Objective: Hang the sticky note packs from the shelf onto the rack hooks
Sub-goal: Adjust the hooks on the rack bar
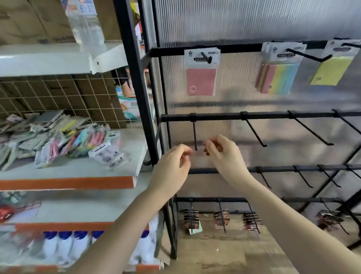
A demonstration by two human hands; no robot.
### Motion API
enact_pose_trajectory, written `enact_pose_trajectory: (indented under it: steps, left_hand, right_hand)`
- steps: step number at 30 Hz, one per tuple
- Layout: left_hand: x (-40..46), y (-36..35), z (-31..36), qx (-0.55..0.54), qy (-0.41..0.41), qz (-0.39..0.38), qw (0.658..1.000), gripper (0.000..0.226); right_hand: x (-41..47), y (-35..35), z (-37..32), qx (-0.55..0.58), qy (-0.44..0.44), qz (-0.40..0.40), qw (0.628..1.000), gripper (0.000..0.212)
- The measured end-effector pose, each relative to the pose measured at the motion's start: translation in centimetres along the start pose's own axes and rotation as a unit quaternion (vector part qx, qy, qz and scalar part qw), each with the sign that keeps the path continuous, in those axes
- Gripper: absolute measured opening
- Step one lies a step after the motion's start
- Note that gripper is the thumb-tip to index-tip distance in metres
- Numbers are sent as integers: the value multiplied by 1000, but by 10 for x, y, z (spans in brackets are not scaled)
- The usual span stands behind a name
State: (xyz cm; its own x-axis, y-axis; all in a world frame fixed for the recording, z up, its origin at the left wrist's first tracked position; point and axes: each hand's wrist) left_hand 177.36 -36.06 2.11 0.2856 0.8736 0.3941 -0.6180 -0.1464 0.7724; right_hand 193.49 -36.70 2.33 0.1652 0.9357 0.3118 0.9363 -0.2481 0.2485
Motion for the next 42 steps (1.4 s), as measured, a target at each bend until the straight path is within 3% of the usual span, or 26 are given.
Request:
enact_pose_trajectory:
  steps: [12,19,24,31,38,42]
  left_hand:
    - [-97,86,-69,-9,116,35,993,14]
    - [-103,128,-145,13,157,35,987,17]
    - [-89,148,-208,67,178,12,982,17]
    - [-54,134,-279,54,200,-60,976,21]
    - [-8,113,-323,81,181,-133,971,33]
    - [4,97,-338,128,173,-149,965,43]
  right_hand:
    - [-59,-122,-42,8,46,-149,988,12]
    - [-35,-218,-40,-90,22,-211,973,8]
    - [-4,-285,-26,-161,-7,-203,966,21]
    - [30,-342,2,-314,-64,-153,935,48]
    - [55,-365,25,-266,-157,-109,945,61]
    - [56,-367,39,-323,-163,-105,926,67]
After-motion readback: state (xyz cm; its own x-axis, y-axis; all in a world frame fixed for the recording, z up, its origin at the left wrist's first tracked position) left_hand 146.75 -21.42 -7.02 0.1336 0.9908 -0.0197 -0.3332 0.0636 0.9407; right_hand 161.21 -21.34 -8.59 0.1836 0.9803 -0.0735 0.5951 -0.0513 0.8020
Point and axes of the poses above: each hand's wrist, its own x-axis towards the middle knuckle, its own y-axis out of the back of the hand, z = x × y, and after that the axes turned 10 degrees about x, right-handed
